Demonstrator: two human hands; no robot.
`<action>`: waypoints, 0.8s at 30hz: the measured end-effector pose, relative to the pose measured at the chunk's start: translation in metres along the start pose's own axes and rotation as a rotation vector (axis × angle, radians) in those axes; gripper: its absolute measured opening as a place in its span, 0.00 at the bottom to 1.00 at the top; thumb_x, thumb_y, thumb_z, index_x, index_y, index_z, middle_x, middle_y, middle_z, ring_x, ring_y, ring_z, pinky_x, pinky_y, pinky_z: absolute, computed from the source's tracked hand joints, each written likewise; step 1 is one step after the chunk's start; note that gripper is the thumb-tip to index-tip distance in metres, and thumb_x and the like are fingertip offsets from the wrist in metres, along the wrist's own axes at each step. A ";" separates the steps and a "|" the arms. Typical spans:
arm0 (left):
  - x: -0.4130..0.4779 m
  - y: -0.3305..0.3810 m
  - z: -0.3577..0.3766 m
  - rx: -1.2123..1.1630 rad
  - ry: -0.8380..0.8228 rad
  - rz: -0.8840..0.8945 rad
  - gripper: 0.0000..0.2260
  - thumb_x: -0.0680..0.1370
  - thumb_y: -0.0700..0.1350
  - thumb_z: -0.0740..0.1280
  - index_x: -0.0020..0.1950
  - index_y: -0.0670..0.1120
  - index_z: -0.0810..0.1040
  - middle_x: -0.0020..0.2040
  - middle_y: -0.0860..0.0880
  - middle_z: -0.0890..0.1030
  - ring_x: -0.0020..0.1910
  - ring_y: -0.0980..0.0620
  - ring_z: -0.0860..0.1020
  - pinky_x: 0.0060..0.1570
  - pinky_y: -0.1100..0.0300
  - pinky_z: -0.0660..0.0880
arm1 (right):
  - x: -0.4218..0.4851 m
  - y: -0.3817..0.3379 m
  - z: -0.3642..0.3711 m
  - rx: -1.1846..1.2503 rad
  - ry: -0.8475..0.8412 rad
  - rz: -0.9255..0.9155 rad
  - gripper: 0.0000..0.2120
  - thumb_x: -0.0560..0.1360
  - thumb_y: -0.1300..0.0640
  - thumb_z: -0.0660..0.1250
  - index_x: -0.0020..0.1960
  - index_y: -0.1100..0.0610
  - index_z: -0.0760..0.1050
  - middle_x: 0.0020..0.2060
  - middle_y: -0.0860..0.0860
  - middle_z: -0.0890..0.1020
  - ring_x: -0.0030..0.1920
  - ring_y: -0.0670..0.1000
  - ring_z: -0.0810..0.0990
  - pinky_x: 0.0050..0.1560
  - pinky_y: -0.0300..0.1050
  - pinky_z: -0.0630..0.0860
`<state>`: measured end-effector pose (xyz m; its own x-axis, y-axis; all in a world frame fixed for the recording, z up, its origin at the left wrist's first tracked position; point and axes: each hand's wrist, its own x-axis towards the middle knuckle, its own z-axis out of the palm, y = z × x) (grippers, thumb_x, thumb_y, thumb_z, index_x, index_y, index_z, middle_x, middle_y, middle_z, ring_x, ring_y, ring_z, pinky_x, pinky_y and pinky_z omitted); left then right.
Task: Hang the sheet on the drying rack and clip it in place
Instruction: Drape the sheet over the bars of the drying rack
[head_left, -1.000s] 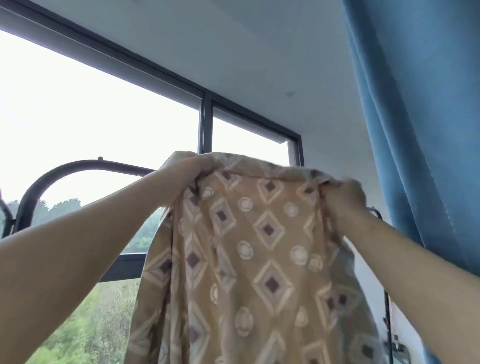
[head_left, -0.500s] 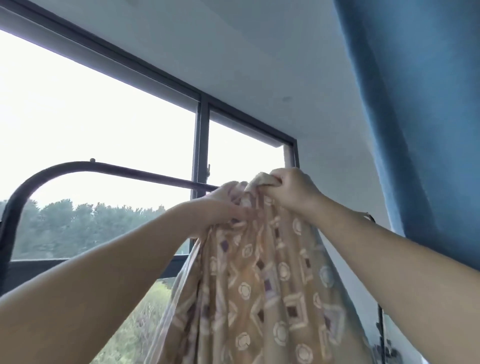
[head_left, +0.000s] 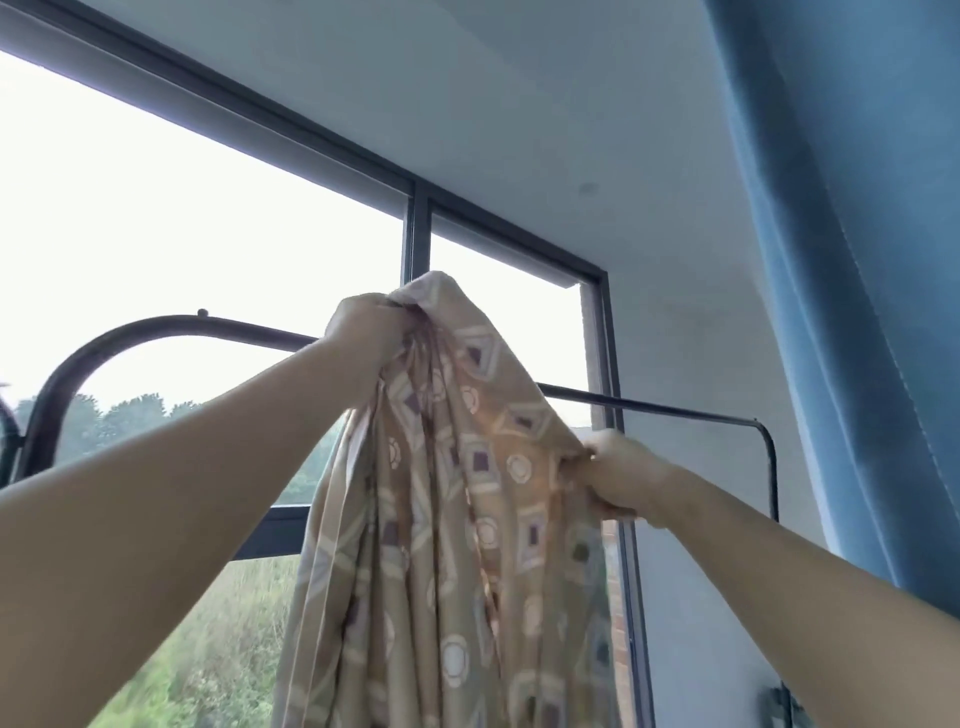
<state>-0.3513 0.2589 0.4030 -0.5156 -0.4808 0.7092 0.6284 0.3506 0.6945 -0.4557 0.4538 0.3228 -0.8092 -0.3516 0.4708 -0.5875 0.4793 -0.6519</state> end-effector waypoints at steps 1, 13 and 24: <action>-0.003 -0.002 -0.003 -0.006 -0.052 -0.031 0.07 0.74 0.34 0.66 0.37 0.42 0.77 0.33 0.44 0.77 0.27 0.51 0.77 0.33 0.61 0.77 | 0.007 -0.002 -0.003 0.189 0.162 -0.020 0.10 0.78 0.59 0.58 0.49 0.64 0.75 0.33 0.56 0.78 0.23 0.49 0.76 0.23 0.39 0.72; -0.048 -0.043 0.001 0.303 -0.462 -0.188 0.04 0.74 0.38 0.69 0.46 0.40 0.81 0.44 0.40 0.83 0.42 0.43 0.81 0.48 0.51 0.80 | 0.002 -0.063 0.011 0.751 0.125 -0.265 0.15 0.79 0.65 0.54 0.34 0.58 0.66 0.31 0.52 0.68 0.30 0.46 0.70 0.30 0.35 0.69; -0.017 -0.043 -0.024 -0.135 -0.189 -0.236 0.11 0.78 0.34 0.56 0.39 0.39 0.74 0.33 0.43 0.74 0.29 0.46 0.75 0.32 0.56 0.77 | -0.006 0.005 0.035 -0.229 -0.371 -0.035 0.06 0.74 0.58 0.68 0.40 0.56 0.73 0.31 0.50 0.73 0.30 0.46 0.70 0.28 0.36 0.68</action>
<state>-0.3560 0.2326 0.3581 -0.7471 -0.3738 0.5497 0.5441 0.1313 0.8287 -0.4533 0.4300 0.2960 -0.7569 -0.6162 0.2177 -0.6344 0.6129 -0.4711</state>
